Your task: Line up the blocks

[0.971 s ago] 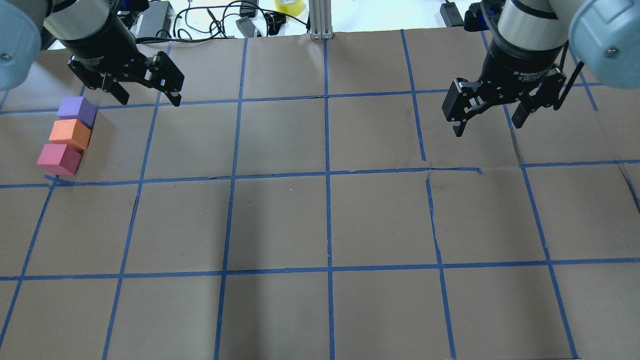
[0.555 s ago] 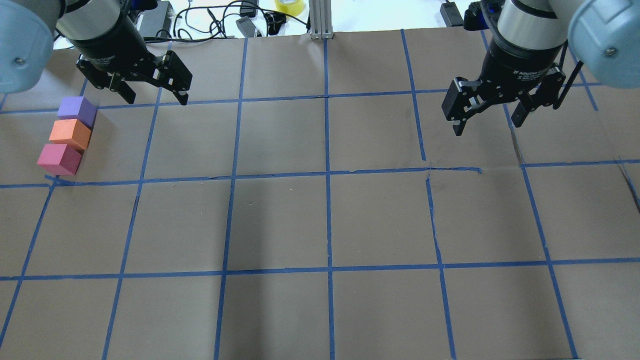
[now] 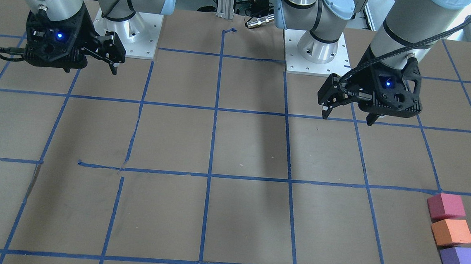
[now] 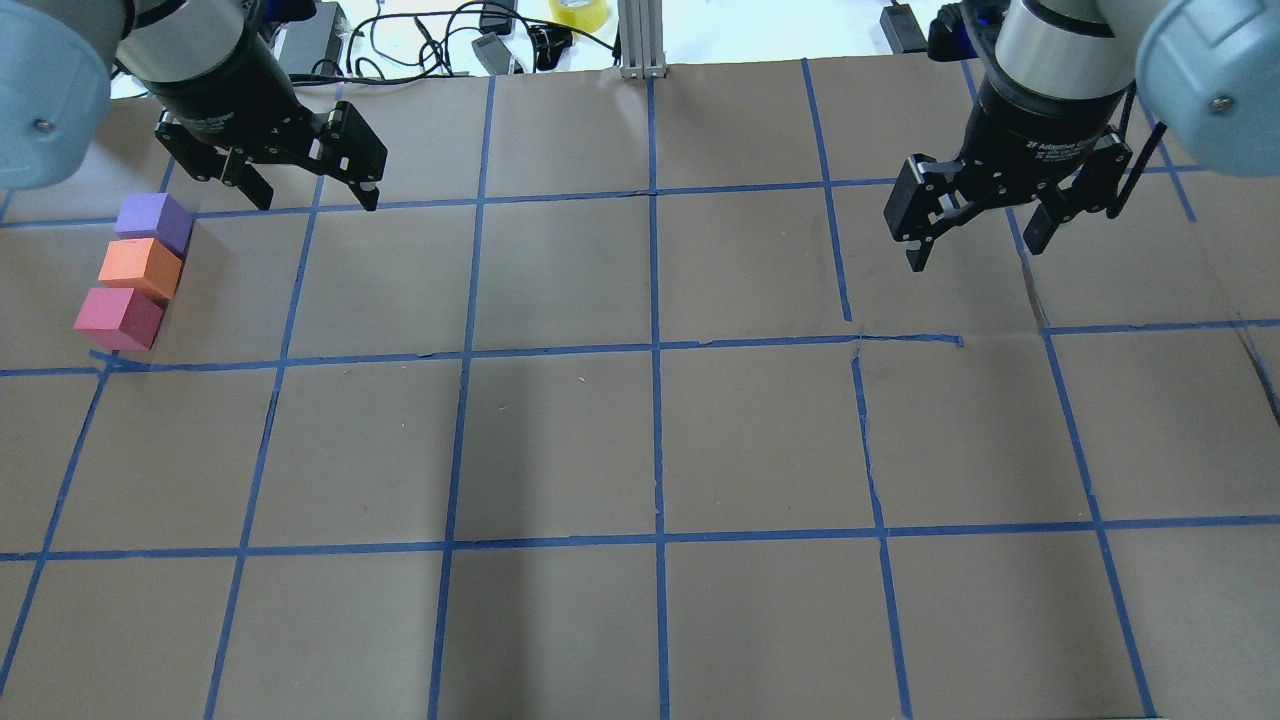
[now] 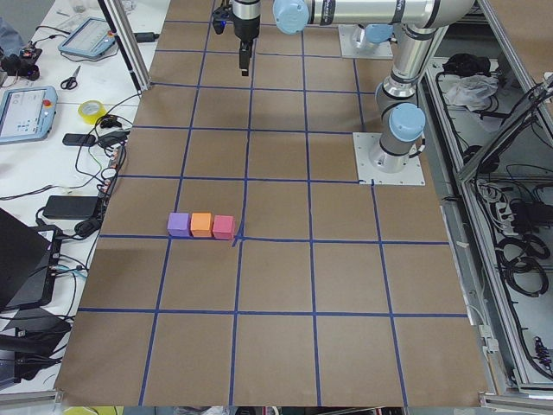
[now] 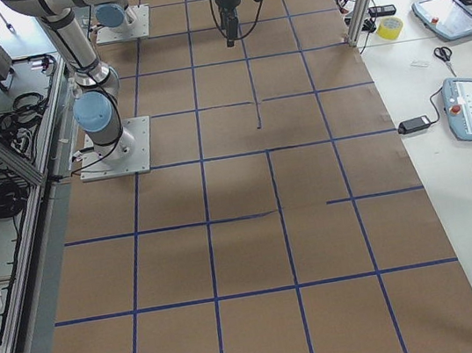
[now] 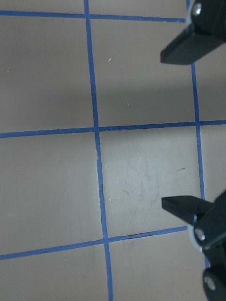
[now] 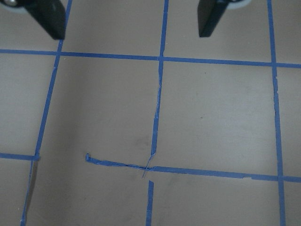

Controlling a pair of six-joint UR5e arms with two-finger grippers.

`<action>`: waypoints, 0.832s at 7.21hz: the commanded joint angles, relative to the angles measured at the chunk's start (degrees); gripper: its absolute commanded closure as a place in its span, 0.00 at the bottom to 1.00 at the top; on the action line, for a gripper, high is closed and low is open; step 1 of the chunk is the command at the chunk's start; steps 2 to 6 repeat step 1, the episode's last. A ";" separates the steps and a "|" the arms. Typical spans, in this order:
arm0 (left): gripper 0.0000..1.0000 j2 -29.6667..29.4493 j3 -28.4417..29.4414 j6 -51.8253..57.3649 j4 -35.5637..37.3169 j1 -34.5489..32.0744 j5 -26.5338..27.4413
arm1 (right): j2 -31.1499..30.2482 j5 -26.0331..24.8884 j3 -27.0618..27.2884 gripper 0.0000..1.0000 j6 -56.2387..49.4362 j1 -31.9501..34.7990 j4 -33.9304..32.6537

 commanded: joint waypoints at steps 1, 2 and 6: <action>0.00 0.12 -0.04 -0.01 0.00 0.00 0.01 | 0.07 -0.10 0.00 0.00 -0.09 -0.04 -0.03; 0.00 0.12 -0.04 -0.01 0.00 0.00 0.01 | 0.07 -0.10 0.00 0.00 -0.09 -0.04 -0.03; 0.00 0.12 -0.04 -0.01 0.00 0.00 0.01 | 0.07 -0.10 0.00 0.00 -0.09 -0.04 -0.03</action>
